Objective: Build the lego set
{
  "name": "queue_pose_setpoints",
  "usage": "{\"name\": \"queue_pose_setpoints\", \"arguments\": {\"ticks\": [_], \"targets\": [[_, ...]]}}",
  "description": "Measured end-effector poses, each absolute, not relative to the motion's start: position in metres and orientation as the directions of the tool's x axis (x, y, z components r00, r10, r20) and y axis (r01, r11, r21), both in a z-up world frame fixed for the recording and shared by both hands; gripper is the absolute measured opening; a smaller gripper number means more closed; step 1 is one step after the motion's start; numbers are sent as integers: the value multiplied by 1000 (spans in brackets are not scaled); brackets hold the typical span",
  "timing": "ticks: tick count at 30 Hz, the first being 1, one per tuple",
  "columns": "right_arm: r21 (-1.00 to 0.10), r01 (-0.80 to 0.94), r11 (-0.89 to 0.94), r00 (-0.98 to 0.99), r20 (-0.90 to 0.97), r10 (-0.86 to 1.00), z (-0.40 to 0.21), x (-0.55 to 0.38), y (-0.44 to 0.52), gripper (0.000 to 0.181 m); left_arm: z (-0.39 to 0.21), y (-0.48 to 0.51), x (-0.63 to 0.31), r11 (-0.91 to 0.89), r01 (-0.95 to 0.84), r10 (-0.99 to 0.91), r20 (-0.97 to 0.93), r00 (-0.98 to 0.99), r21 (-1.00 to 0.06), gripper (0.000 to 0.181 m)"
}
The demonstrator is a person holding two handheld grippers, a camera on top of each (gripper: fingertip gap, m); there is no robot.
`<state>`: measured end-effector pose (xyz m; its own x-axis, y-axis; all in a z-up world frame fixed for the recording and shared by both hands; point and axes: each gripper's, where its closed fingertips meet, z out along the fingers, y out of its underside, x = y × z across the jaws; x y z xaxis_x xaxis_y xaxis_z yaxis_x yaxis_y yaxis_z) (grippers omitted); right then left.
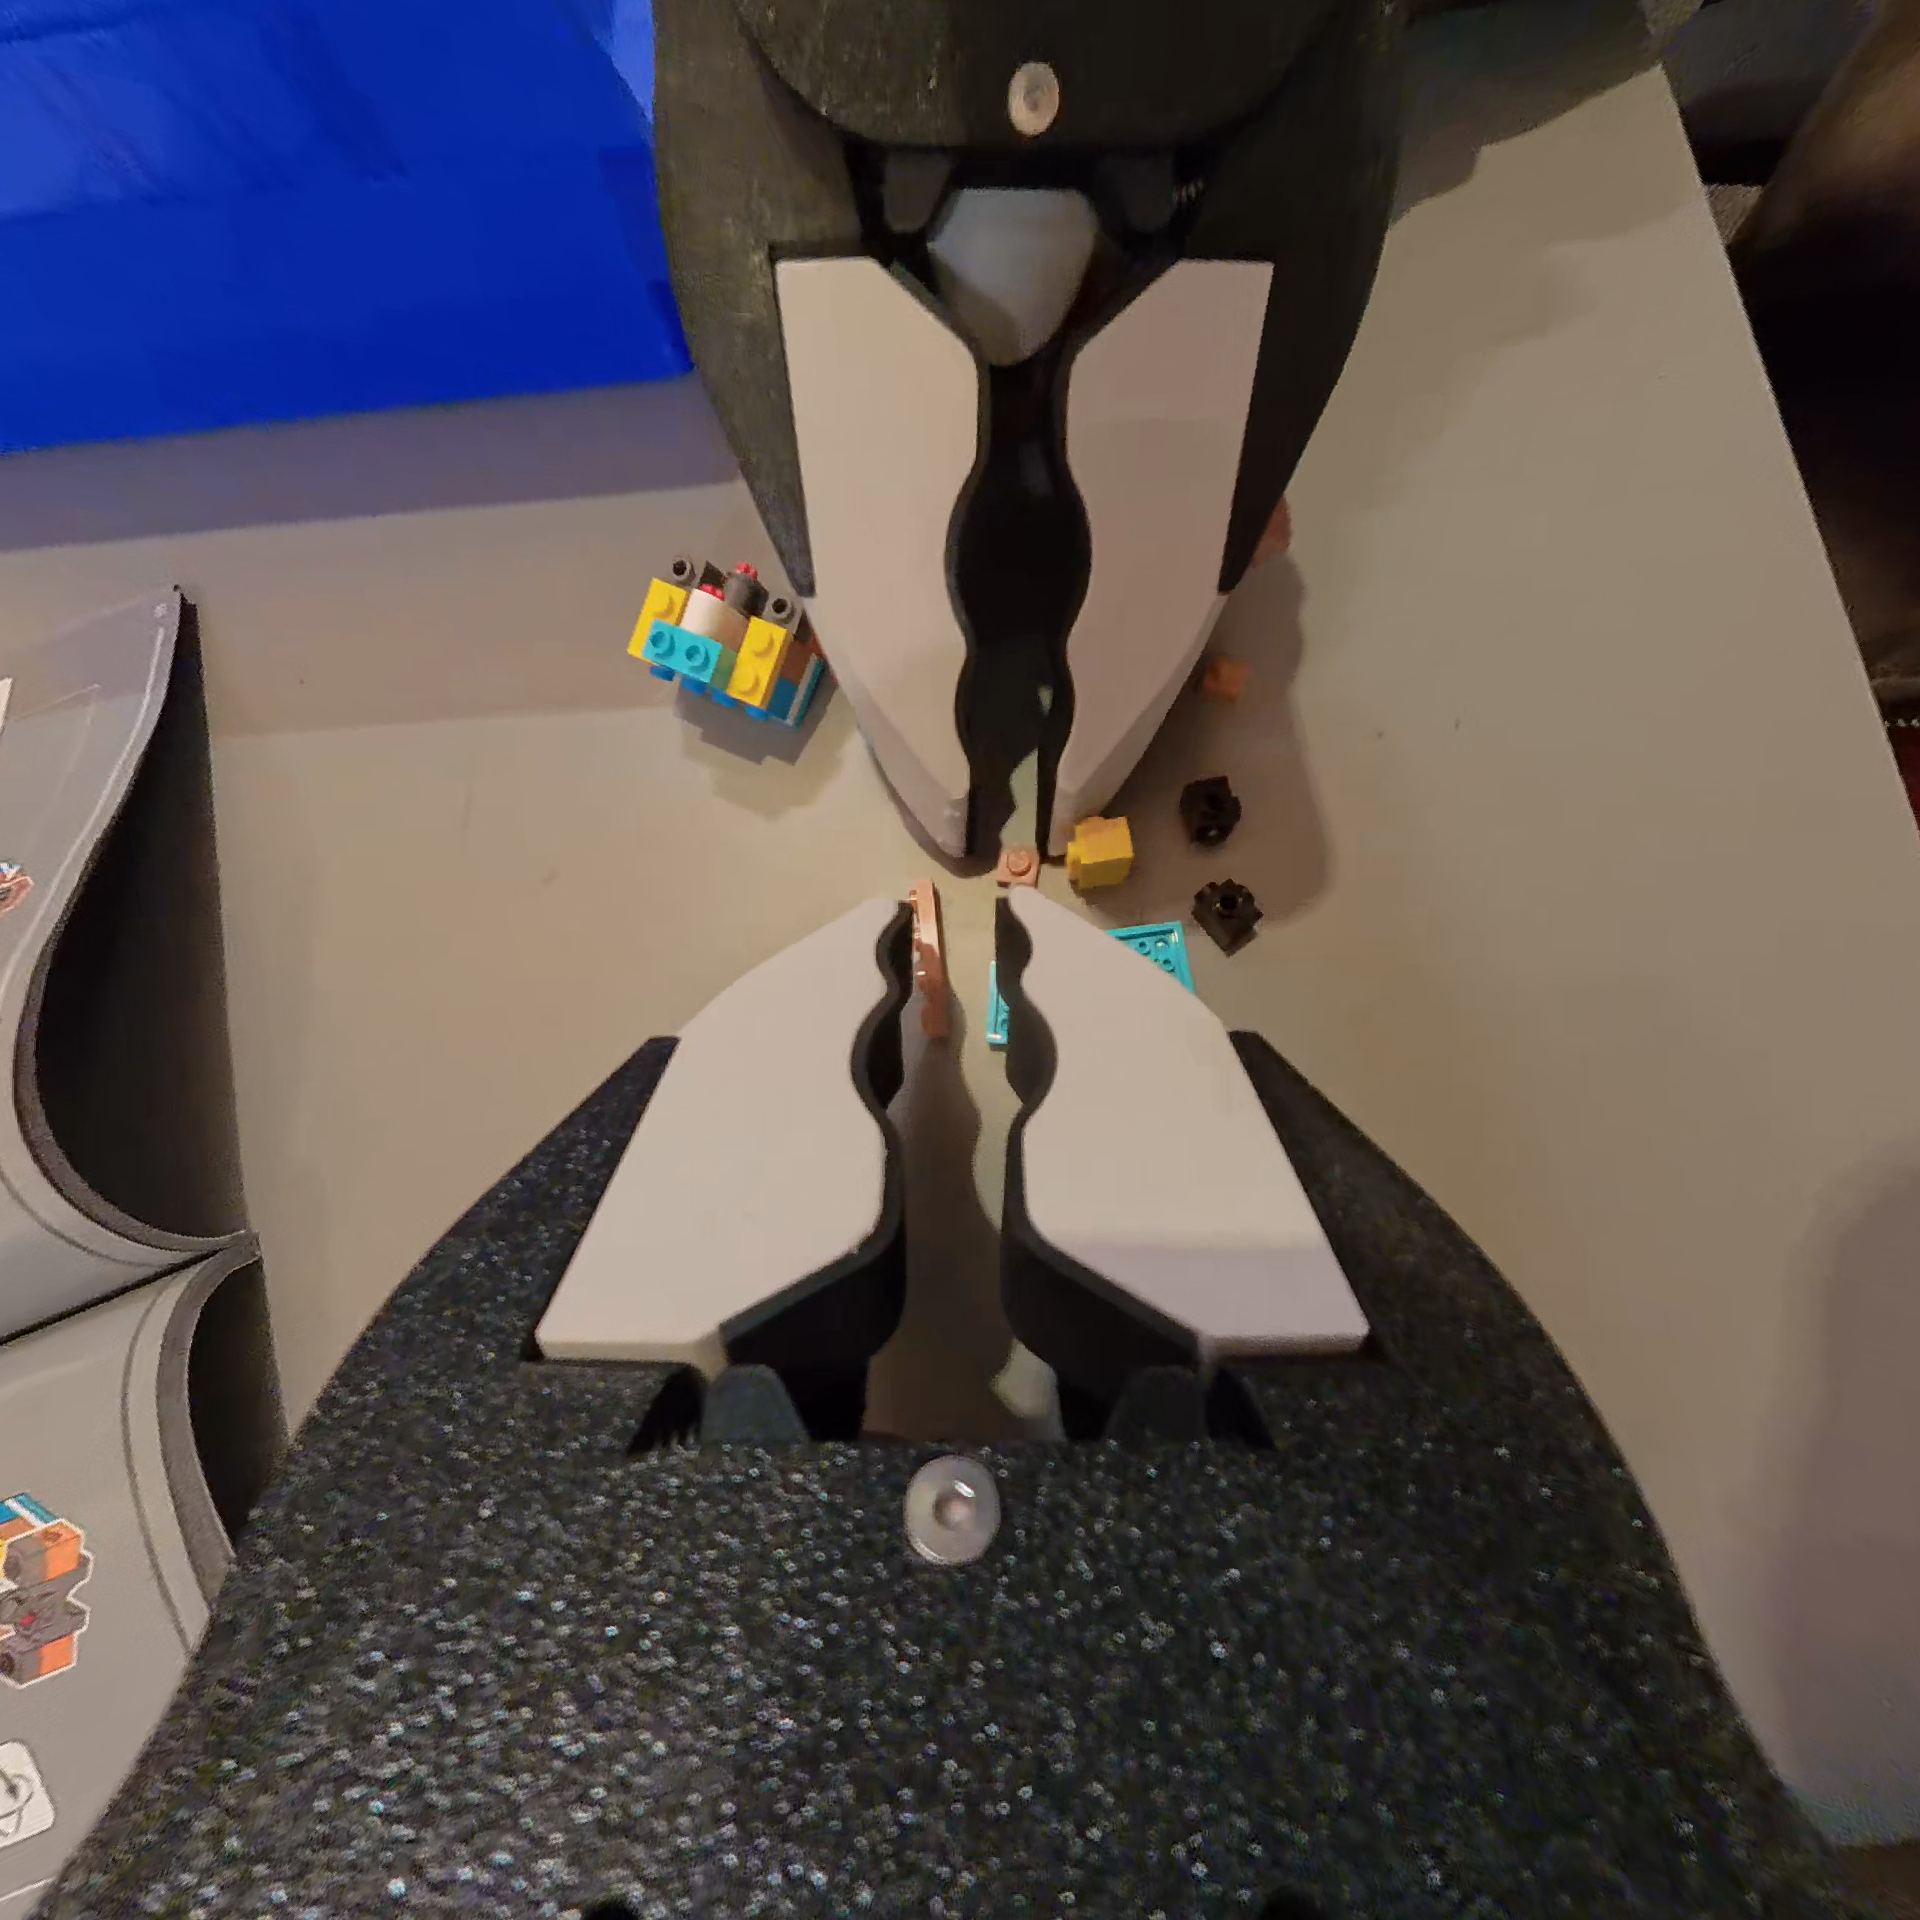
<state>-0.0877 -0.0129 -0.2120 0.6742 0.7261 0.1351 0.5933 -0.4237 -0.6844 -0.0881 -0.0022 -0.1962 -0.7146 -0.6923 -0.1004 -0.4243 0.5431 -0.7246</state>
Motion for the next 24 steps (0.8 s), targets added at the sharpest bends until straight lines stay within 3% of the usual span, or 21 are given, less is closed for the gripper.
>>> {"name": "queue_pose_setpoints", "arguments": {"ticks": [15,24], "targets": [[-701,528,-479,717,67,694,-211,-87,-13,0,-198,0,-93,564,-407,-676,-118,-728,-718,14],[-694,557,-456,695,89,714,-213,-94,-12,14,-198,1,-92,563,-408,-678,-120,-725,-718,14]]}}
